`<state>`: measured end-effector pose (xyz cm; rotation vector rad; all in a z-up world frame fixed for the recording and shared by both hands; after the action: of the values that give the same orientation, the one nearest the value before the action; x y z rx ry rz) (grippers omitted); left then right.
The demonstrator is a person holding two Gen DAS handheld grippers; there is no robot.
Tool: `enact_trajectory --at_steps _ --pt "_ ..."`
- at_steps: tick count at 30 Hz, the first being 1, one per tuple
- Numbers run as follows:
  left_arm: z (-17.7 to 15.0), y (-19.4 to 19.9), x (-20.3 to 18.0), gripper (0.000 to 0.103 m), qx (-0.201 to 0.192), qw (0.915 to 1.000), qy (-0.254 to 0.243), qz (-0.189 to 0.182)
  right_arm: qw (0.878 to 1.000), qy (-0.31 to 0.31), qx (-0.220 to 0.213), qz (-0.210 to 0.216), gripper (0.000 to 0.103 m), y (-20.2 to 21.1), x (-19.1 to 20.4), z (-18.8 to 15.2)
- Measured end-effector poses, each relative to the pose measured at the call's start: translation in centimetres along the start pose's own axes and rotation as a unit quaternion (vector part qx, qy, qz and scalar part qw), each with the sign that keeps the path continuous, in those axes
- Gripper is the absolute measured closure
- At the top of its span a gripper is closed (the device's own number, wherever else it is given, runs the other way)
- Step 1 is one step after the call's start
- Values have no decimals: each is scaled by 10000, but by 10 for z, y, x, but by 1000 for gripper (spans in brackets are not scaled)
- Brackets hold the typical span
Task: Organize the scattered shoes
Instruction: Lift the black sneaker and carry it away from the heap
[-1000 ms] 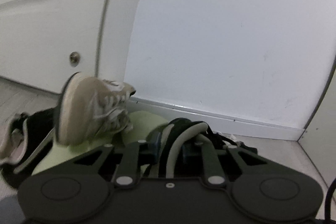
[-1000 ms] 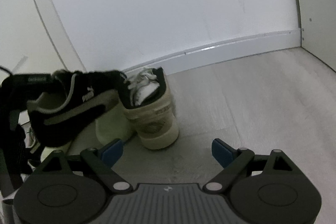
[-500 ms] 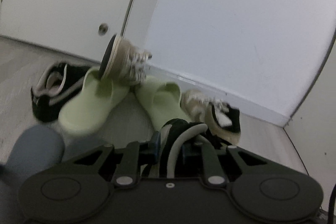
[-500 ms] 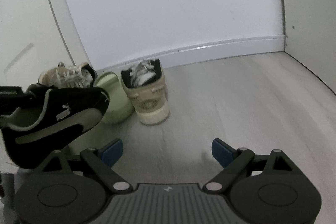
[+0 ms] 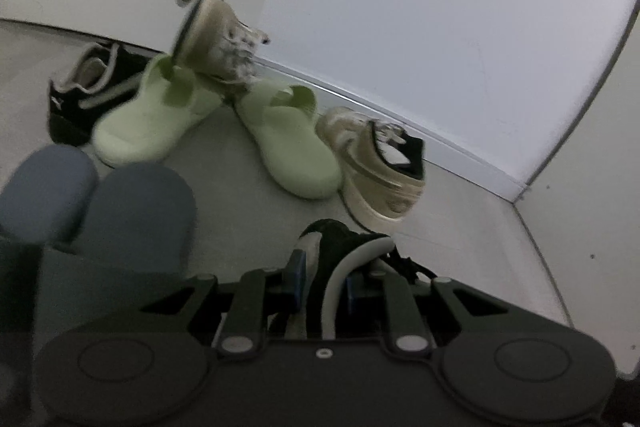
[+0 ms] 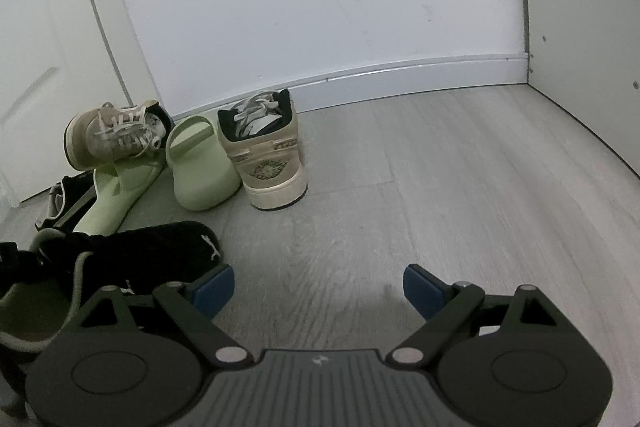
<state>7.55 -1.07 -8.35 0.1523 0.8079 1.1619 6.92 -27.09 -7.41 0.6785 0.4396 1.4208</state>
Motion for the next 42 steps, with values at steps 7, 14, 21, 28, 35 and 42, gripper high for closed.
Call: enact_trajectory --at_steps 7,14,21,28,35,42 --pt "-25 -22 -29 84 246 9987 188 -408 9998 -55 -27 -194 12 0 -16 0" --pt "-46 -53 -50 83 623 9961 182 -598 9975 -242 -142 -647 12 0 -50 7" --pt "-67 -77 -74 80 892 9928 -190 -775 9948 -412 -161 -914 12 0 -75 7" --pt "-69 -89 -70 75 1028 9899 -306 -928 9951 -409 -140 -885 12 -3 -76 6" --pt "-65 -91 -61 38 1415 9824 -449 -1136 9951 -489 -53 -858 10 -2 -76 7" --pt "-50 -58 -32 29 1420 9791 -620 -1320 9945 -644 -42 -830 10 4 -79 16"
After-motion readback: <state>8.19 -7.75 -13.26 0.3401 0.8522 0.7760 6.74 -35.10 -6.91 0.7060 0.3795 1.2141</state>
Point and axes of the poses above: each gripper's, at about its wrist camera, not at the fingertips, and y roughly against the way its jaws point, x to its left, z to its top, the point moved 2 cm from there along -y, roughly the way its jaws point, and after that the axes turned 8 degrees about -z, right-handed, at the moved point
